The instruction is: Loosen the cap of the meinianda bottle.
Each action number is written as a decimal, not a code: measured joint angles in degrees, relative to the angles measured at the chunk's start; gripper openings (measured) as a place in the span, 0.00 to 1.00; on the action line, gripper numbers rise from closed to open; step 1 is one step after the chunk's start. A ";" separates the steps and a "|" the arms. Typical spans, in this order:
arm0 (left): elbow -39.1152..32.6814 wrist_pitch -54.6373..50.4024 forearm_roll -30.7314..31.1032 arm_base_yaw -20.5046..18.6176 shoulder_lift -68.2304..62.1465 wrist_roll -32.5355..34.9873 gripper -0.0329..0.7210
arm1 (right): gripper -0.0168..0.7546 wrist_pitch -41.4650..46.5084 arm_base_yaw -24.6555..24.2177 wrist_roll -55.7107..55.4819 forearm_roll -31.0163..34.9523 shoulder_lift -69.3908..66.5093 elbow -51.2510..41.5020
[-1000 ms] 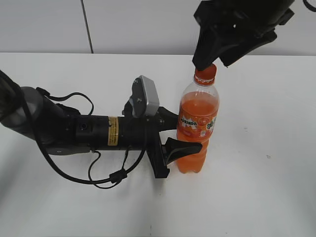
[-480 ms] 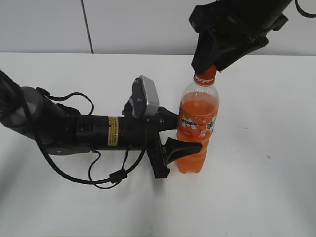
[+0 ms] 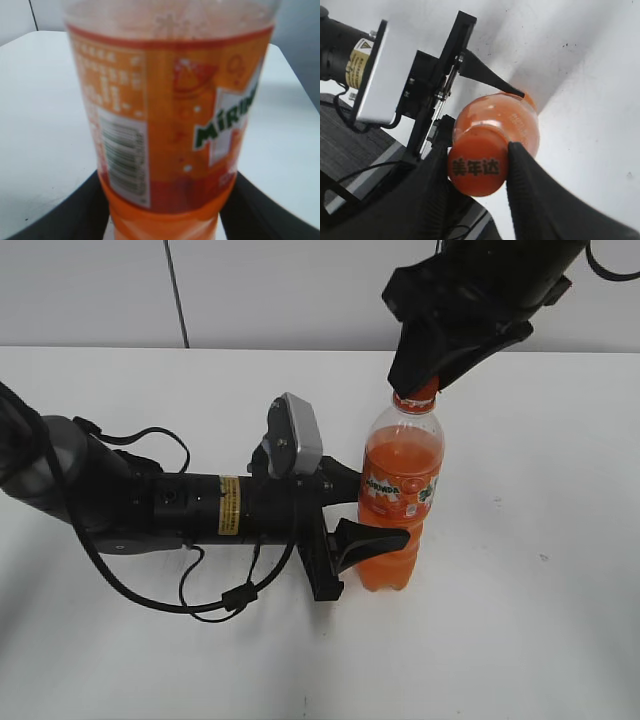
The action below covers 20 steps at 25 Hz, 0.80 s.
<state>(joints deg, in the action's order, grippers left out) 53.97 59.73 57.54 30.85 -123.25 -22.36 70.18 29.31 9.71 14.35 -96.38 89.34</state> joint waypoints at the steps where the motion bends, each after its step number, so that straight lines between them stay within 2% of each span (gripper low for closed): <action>1: 0.00 0.00 0.00 0.00 0.00 0.00 0.58 | 0.37 0.00 0.00 3.20 -0.13 0.00 0.00; 7: 0.00 0.00 0.06 0.00 0.00 0.05 0.58 | 0.37 0.00 0.00 39.36 0.16 0.11 0.00; 9: 0.00 0.00 0.18 0.00 0.00 0.06 0.58 | 0.37 0.00 0.00 46.41 0.86 0.11 0.00; 14: 0.00 0.20 0.29 -0.04 0.00 0.05 0.58 | 0.36 0.54 -0.05 50.29 1.51 0.11 0.94; 20: 0.00 0.18 0.59 -0.04 0.00 -0.11 0.58 | 0.36 0.07 -0.05 48.08 2.52 2.55 2.47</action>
<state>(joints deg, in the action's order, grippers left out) 53.97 59.91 58.13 30.81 -123.25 -22.47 70.25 29.26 57.79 16.87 -93.83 91.81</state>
